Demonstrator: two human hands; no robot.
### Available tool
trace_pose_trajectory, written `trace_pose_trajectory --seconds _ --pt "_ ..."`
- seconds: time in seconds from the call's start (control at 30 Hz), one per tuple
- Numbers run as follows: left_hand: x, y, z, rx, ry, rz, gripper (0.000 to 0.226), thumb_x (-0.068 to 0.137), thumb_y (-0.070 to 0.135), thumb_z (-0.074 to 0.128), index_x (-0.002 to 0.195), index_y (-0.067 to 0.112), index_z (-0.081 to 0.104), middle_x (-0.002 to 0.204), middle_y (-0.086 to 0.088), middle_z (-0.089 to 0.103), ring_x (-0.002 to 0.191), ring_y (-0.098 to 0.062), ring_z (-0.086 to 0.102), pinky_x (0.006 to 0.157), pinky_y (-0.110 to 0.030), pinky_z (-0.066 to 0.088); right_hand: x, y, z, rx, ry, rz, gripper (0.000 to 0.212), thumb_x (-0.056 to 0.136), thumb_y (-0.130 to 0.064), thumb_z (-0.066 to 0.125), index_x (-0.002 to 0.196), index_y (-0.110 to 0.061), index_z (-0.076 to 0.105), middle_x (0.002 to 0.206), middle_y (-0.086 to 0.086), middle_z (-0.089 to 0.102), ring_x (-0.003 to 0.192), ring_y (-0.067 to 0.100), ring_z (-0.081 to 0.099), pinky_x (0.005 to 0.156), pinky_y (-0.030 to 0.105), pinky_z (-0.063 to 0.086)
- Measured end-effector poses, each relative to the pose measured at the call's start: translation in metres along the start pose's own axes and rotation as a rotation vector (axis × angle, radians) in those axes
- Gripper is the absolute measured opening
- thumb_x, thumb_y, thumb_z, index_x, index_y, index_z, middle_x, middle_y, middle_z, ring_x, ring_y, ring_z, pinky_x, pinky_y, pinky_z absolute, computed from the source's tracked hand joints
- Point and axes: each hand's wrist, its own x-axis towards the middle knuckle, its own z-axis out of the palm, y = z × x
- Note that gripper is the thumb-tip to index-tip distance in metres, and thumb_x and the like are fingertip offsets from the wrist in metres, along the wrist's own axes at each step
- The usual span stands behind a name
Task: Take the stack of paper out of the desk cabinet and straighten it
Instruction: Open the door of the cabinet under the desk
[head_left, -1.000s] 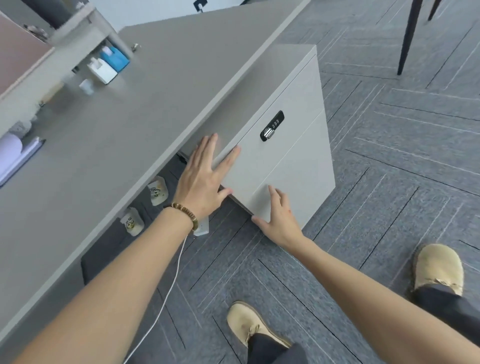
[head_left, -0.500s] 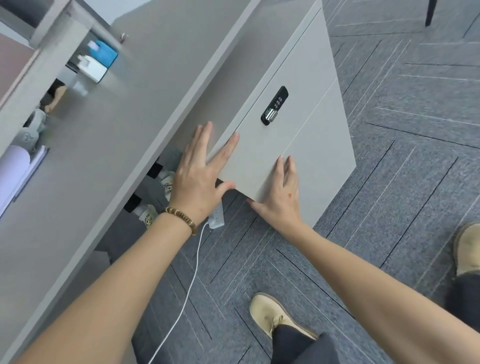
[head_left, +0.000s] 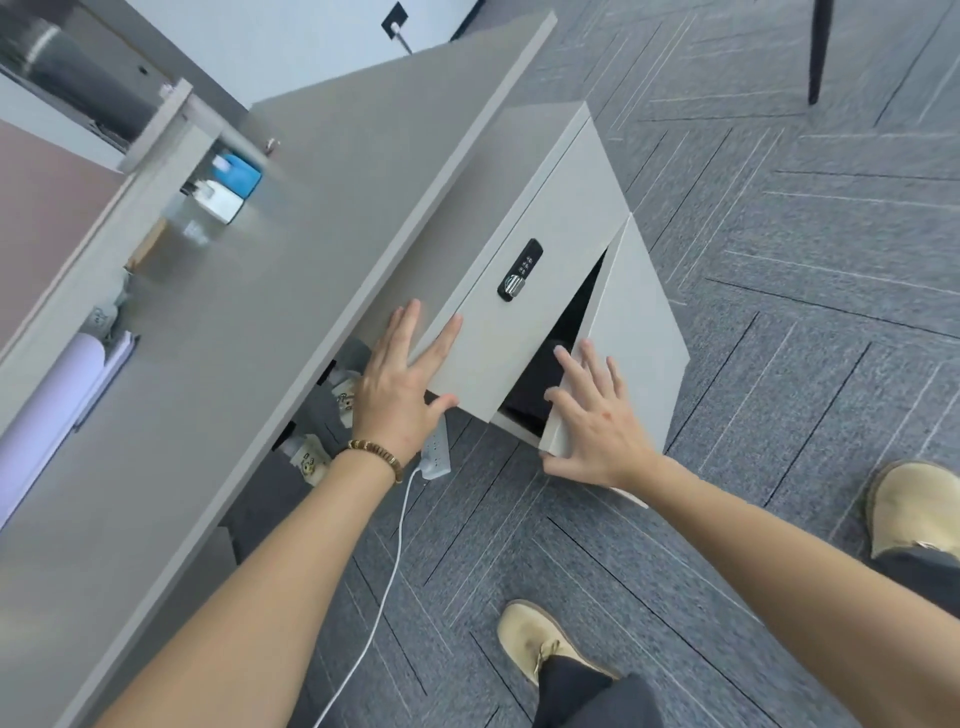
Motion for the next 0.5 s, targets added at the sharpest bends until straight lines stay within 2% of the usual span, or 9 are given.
trace_pose_trajectory --seconds 0.23,0.37,0.5 --pt "-0.003 0.015 -0.014 0.036 -0.131 -0.108 0.105 0.078 0.039 0.079 0.154 0.048 0.008 0.167 0.0 -0.005 0.154 -0.022 -0.001 0.114 -0.051 0.034 -0.034 0.031 -0.054 -0.091 -0.097 -0.096 0.067 0.062 -0.062 0.061 0.111 -0.017 0.058 0.159 0.014 0.033 0.155 0.04 0.005 0.121 0.058 0.018" --pt "-0.002 0.028 -0.027 -0.031 -0.161 -0.17 0.098 0.081 0.041 0.075 0.154 0.047 0.011 0.168 0.0 -0.005 0.154 -0.02 -0.004 0.122 -0.047 0.021 -0.042 0.053 -0.092 -0.183 -0.191 -0.182 0.065 0.062 -0.066 0.06 0.104 -0.016 0.059 0.146 0.013 0.047 0.152 0.042 0.018 0.119 0.057 0.022" --pt "-0.002 0.038 -0.031 0.0 -0.173 -0.198 0.105 0.076 0.053 0.075 0.156 0.044 0.007 0.167 -0.004 -0.007 0.154 -0.023 -0.006 0.12 -0.045 0.017 -0.055 0.084 -0.136 -0.256 -0.281 -0.23 0.062 0.068 -0.07 0.055 0.106 -0.02 0.056 0.155 0.007 0.041 0.153 0.038 0.015 0.122 0.056 0.015"
